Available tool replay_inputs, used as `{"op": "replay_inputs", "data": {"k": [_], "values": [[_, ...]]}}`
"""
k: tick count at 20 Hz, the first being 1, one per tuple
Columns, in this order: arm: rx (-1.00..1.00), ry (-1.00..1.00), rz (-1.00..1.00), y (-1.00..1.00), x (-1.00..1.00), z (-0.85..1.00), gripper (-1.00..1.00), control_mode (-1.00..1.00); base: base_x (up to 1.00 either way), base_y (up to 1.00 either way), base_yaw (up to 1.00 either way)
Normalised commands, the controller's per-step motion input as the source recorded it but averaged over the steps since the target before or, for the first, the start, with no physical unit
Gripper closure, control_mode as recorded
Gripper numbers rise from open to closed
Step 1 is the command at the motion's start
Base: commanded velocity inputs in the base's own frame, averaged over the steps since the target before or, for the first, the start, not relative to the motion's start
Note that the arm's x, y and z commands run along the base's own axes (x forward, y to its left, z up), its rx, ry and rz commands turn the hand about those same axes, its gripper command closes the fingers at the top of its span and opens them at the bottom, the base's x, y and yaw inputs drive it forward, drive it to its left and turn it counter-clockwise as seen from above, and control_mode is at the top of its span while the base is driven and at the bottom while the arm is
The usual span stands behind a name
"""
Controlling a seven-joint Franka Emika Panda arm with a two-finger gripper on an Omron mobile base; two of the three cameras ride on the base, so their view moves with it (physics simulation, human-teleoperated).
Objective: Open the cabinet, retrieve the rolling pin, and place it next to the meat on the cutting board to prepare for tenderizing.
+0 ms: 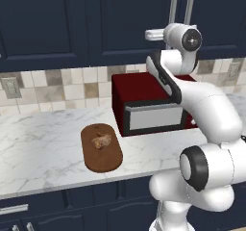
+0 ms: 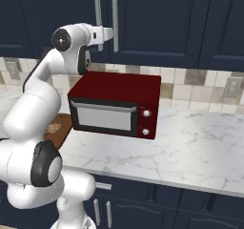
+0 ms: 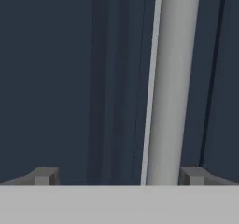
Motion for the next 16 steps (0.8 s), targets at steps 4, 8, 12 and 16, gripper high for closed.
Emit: {"op": "replay_inputs", "data": {"k": [4,8,12,16], "values": [[0.02,0.06,0.00,0.00,0.43,0.00,1.00,-1.00,0.00,0.00,0.00],[0.00,0.06,0.00,0.01,0.21,-0.01,1.00,-1.00,0.00,0.00,0.00],[0.00,0.09,0.00,0.02,0.00,-0.03,1.00,-1.00,0.00,0.00,0.00],[0.00,0.03,0.02,-0.04,0.14,-0.04,1.00,-1.00,0.00,0.00,0.00]]}}
